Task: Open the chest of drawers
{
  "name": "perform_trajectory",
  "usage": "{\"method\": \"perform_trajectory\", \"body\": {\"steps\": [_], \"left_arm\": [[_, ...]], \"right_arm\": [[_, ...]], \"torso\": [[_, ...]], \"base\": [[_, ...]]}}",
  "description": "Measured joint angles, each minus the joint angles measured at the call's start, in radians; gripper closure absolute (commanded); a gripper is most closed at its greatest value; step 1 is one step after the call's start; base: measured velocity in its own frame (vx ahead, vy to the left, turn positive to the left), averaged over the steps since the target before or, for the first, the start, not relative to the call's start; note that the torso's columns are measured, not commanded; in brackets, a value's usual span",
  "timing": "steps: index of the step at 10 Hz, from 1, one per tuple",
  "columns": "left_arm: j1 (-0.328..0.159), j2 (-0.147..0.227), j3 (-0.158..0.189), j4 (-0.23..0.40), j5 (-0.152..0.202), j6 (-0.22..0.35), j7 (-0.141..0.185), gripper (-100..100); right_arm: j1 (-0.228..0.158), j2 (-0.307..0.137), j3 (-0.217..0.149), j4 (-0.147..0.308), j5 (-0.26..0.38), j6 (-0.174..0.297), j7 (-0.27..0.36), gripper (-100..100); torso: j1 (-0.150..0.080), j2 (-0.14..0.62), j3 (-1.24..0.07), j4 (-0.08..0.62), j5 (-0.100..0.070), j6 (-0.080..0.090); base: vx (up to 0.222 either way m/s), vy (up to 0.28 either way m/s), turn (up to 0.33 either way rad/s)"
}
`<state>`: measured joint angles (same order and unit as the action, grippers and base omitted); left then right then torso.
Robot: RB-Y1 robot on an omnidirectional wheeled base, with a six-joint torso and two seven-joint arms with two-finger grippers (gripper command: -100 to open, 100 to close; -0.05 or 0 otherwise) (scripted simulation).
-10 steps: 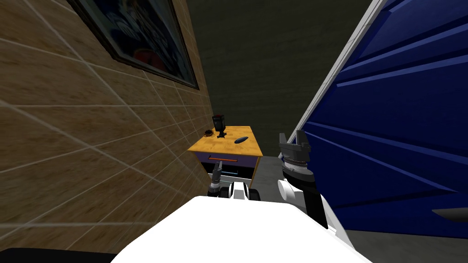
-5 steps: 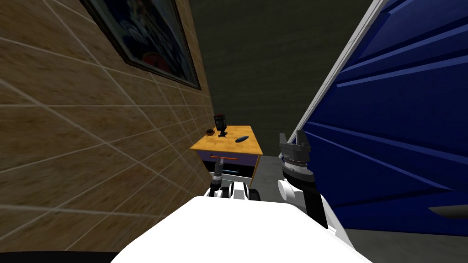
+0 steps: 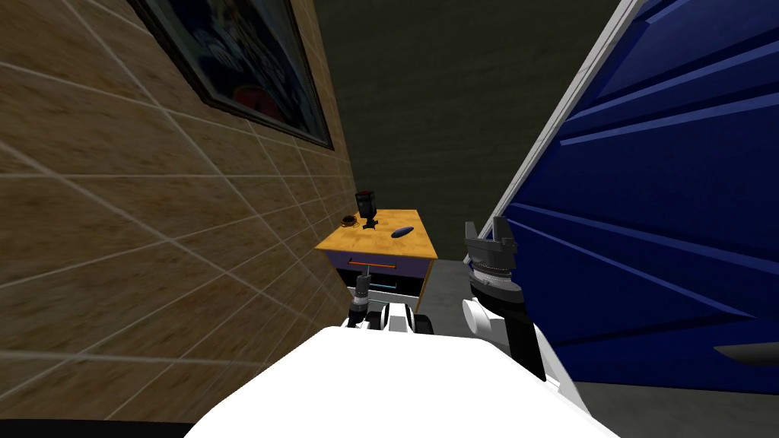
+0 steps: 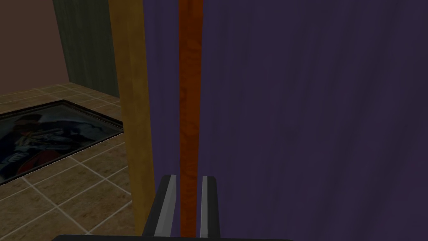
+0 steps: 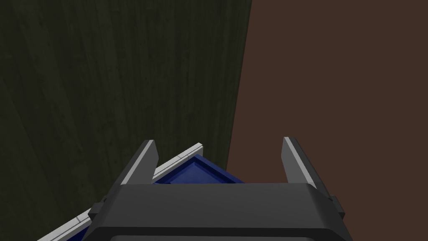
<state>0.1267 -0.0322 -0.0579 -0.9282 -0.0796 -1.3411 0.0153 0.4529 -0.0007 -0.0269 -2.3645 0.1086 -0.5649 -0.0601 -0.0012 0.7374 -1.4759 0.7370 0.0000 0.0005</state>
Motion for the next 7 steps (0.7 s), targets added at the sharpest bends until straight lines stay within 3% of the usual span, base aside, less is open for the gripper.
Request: {"method": "perform_trajectory", "body": {"steps": [3, 7], "left_arm": [[0.027, 0.006, 0.000, 0.024, 0.000, -0.071, 0.004, 100], [-0.009, 0.004, -0.002, -0.003, -0.001, 0.006, 0.006, 100]], "right_arm": [[0.000, 0.000, 0.000, 0.000, 0.000, 0.000, 0.000, 0], [0.000, 0.000, 0.000, 0.000, 0.000, 0.000, 0.000, 0]], "torso": [[0.003, -0.003, -0.002, -0.003, 0.002, 0.000], [0.002, 0.004, 0.002, 0.003, -0.001, -0.002]], "base": [[-0.011, -0.002, 0.008], [-0.164, 0.012, 0.027]]}}
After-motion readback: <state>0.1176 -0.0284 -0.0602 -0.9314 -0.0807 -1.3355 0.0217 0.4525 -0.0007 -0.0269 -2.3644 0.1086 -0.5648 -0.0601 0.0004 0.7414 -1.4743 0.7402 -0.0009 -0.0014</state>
